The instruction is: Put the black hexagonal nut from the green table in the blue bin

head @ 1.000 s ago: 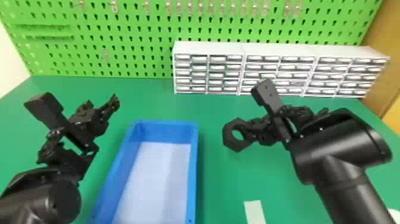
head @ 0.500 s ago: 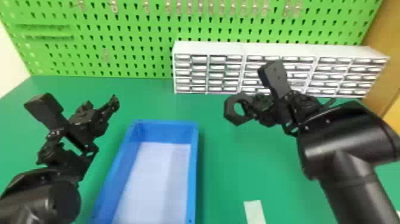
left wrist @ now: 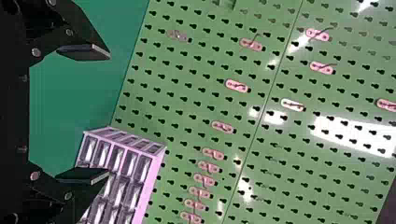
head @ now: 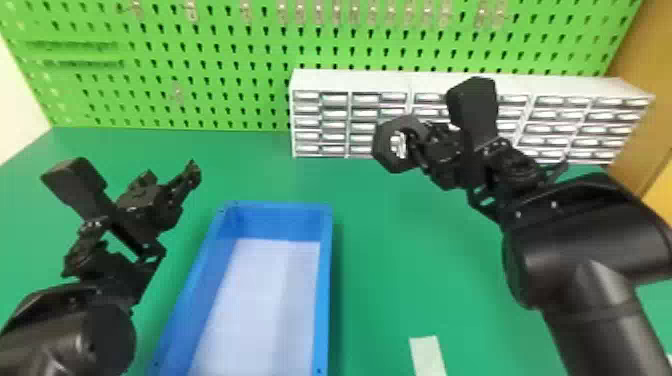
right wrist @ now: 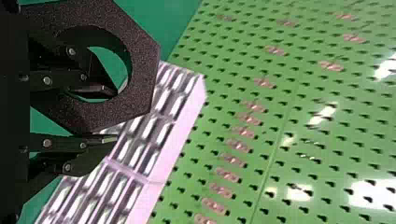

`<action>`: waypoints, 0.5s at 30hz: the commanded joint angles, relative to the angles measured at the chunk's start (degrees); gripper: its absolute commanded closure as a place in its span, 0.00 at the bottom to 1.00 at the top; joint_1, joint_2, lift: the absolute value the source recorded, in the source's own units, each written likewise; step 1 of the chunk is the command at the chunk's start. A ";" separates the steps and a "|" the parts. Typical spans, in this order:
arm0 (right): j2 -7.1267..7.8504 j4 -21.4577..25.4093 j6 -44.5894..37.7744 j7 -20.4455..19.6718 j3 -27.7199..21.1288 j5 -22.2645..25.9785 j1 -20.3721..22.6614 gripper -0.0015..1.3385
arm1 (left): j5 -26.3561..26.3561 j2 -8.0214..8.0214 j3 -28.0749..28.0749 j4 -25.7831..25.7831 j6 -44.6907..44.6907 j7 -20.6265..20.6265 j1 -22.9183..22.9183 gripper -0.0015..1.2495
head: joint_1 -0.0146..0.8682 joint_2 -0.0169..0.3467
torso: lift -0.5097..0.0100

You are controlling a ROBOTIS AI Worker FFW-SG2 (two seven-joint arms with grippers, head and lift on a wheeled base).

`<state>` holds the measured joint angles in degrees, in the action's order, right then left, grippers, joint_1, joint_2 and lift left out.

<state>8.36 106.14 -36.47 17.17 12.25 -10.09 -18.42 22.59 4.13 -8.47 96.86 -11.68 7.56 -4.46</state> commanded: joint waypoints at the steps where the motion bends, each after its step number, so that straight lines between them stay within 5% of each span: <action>1: -0.80 -2.60 4.91 -0.21 0.14 7.19 -0.13 0.77 | 0.00 0.00 -0.14 0.00 0.08 0.00 0.15 0.30 | 0.77 0.14 | 0.79; 15: -0.27 -8.75 5.53 0.85 5.77 26.52 -2.59 0.77 | 0.00 0.00 -0.32 0.00 -0.01 0.00 0.33 0.30 | 0.77 0.14 | 0.79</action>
<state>7.55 98.64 -30.90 17.53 16.29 12.28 -20.45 22.59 4.13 -8.68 96.86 -11.68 7.56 -4.28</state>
